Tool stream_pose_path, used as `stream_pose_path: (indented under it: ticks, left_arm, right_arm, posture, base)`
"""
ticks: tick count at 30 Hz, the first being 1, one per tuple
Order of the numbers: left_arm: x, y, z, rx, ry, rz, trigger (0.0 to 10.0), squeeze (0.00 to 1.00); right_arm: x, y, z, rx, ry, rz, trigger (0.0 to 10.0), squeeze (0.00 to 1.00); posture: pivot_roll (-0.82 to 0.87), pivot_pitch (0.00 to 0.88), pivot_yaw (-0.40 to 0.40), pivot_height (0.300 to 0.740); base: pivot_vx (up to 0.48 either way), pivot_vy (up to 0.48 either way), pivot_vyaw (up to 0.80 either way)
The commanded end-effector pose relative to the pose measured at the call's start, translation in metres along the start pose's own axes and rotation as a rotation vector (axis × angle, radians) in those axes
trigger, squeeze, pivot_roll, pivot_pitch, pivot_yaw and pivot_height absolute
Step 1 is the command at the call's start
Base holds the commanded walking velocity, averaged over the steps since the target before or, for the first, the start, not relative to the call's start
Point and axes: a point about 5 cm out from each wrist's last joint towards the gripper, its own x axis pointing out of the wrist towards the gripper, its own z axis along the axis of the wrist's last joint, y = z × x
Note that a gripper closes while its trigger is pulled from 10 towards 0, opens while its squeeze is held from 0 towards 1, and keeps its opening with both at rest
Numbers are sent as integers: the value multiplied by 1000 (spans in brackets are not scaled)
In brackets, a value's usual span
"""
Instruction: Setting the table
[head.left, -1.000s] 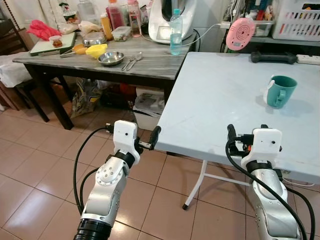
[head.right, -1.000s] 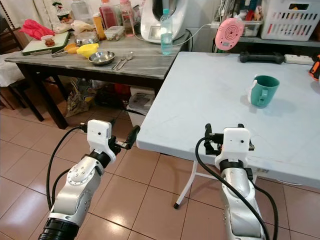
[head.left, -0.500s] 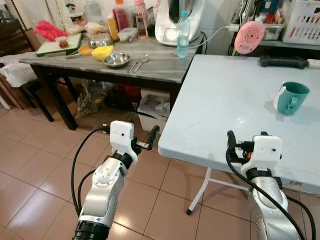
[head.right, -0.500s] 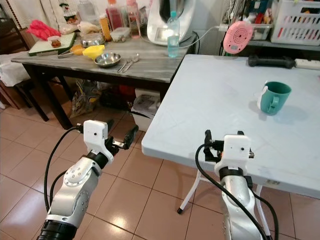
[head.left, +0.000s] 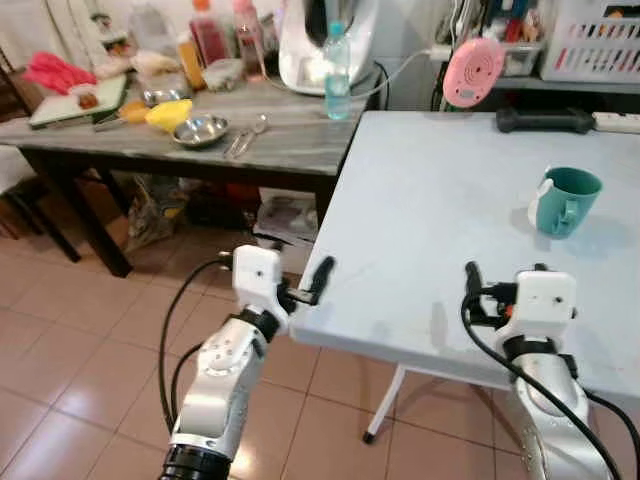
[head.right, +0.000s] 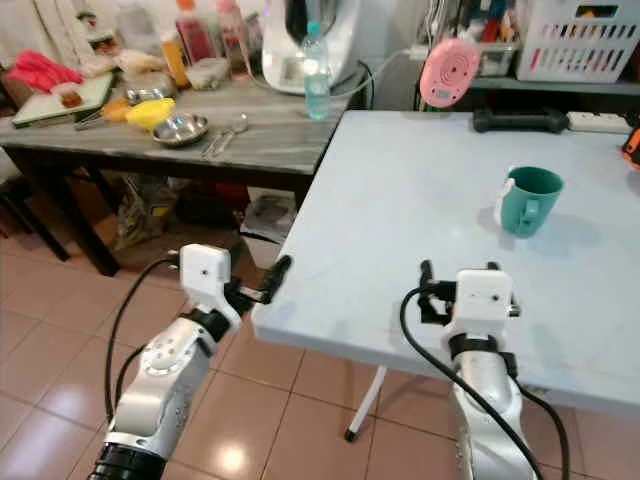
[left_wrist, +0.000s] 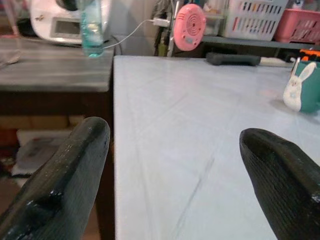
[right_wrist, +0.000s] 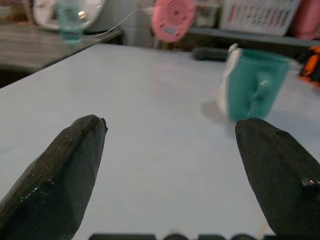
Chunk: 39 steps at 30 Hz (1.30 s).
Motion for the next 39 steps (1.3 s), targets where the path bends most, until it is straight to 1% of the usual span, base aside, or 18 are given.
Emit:
stream_pose_path:
  ticks: [1, 4, 12, 23, 33, 37, 39]
  left_arm:
    - [-4, 12, 4, 23, -5, 30, 10000, 0]
    - [-5, 11, 3, 23, -5, 30, 10000, 0]
    - [-3, 10, 2, 27, 7, 27, 10000, 0]
    - [-2, 10, 1, 35, 17, 29, 10000, 0]
    - [-3, 9, 2, 40, 18, 21, 10000, 0]
    - [-5, 9, 3, 45, 20, 18, 10000, 0]
    - [-5, 8, 3, 47, 24, 13, 10000, 0]
  right_arm:
    - [2, 11, 5, 19, -19, 39, 10000, 0]
    - [3, 14, 6, 22, -20, 48, 10000, 0]
    - [6, 15, 8, 25, -25, 52, 10000, 0]
    - [6, 16, 9, 27, -30, 48, 10000, 0]
    - [15, 7, 15, -3, -50, -30, 10000, 0]
    - [19, 2, 11, 21, -20, -59, 10000, 0]
    - [24, 1, 7, 30, 10, -70, 10000, 0]
  posture:
    - [-76, 0, 60, 740]
    - [-74, 0, 58, 740]
    - [-74, 0, 58, 740]
    - [-73, 0, 64, 740]
    - [-68, 0, 69, 740]
    - [-63, 6, 71, 740]
    - [-59, 13, 72, 740]
  base:
    - [337, 0, -800]
    - [339, 0, -792]
    - [325, 0, -688]
    - [0, 0, 0]
    - [0, 0, 0]
    - [0, 0, 0]
    - [0, 0, 0]
